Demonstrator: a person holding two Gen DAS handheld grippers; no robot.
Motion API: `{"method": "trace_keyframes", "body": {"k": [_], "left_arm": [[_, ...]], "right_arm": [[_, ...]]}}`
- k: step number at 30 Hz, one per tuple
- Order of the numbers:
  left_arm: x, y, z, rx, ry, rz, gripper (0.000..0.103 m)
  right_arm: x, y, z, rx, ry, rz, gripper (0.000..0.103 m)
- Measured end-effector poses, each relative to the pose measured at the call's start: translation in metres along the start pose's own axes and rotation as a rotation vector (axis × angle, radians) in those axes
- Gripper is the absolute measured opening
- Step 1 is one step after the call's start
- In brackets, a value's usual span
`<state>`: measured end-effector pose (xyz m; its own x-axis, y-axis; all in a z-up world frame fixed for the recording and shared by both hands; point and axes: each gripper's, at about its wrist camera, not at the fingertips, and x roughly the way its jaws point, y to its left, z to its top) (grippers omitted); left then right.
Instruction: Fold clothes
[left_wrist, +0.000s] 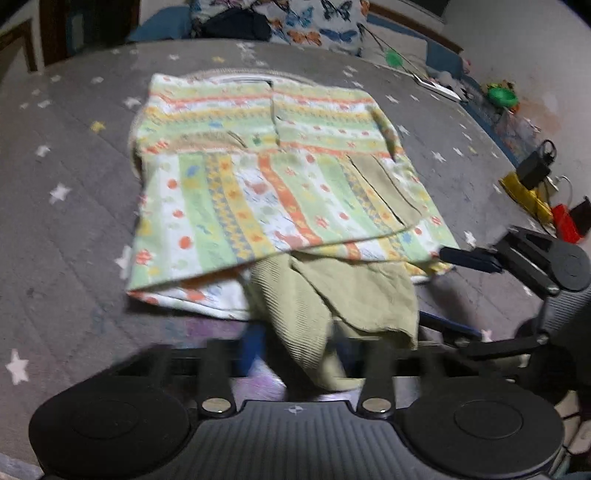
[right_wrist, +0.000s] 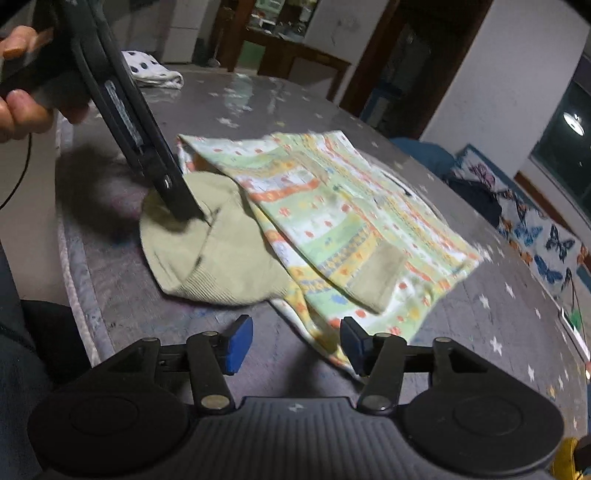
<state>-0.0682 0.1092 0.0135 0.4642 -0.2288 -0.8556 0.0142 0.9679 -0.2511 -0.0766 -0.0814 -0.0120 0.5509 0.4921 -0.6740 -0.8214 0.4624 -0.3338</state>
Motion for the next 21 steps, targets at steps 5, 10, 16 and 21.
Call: {"method": "trace_keyframes", "body": {"k": [5, 10, 16, 21], "left_arm": [[-0.016, -0.003, 0.01, 0.022, -0.064, -0.032, 0.016], [-0.028, -0.002, 0.026, 0.041, -0.129, -0.065, 0.016], [-0.049, 0.0, 0.02, 0.146, -0.229, -0.055, 0.032], [-0.071, 0.003, 0.001, 0.254, -0.36, 0.033, 0.066]], "right_arm": [[0.008, 0.004, 0.004, -0.002, -0.061, 0.01, 0.054], [0.014, 0.0, 0.009, 0.053, -0.105, 0.035, 0.04], [0.009, -0.033, 0.023, 0.254, -0.183, 0.082, 0.011], [0.004, -0.076, 0.034, 0.423, -0.21, 0.115, 0.01]]}}
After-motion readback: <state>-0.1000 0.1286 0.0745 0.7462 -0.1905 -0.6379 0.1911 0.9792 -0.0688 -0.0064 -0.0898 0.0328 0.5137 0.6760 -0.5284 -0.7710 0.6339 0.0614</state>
